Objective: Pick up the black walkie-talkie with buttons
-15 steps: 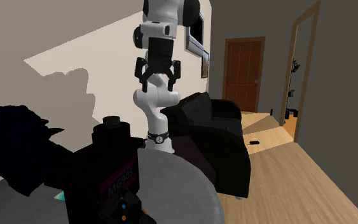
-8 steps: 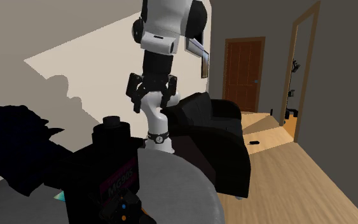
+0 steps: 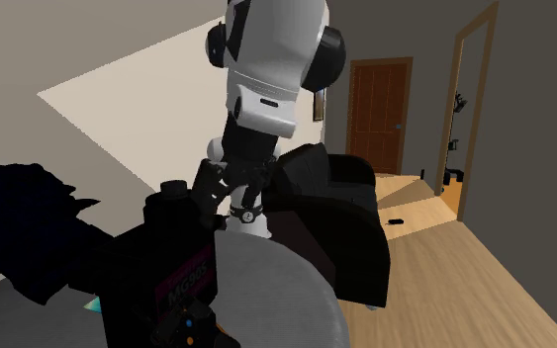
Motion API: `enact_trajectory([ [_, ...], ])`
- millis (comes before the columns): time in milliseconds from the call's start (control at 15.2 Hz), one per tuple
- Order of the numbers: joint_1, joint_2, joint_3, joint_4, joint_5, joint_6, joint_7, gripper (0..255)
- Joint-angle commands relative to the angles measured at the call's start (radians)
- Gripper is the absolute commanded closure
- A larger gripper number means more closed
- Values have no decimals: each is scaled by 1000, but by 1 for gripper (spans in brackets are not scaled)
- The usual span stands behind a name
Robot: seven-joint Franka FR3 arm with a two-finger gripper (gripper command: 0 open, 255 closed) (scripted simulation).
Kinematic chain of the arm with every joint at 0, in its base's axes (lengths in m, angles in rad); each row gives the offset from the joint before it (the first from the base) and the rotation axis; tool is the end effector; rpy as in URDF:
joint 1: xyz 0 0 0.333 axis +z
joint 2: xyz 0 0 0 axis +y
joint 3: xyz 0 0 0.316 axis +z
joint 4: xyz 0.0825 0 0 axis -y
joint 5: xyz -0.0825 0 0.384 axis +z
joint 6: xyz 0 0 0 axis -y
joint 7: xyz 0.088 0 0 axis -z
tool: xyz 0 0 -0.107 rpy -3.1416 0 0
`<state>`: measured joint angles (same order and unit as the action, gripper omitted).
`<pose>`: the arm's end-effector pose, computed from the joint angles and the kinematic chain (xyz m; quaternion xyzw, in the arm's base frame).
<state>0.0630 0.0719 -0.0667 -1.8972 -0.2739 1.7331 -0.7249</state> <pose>0.5527 -0.0261 0.4481 0.9069 0.3821 -0.1566 0.0832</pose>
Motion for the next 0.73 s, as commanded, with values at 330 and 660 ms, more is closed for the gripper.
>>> enact_trajectory([
  [330, 12, 273, 14, 202, -83, 45, -129, 0],
  [660, 29, 473, 23, 384, -143, 47, -218, 0],
])
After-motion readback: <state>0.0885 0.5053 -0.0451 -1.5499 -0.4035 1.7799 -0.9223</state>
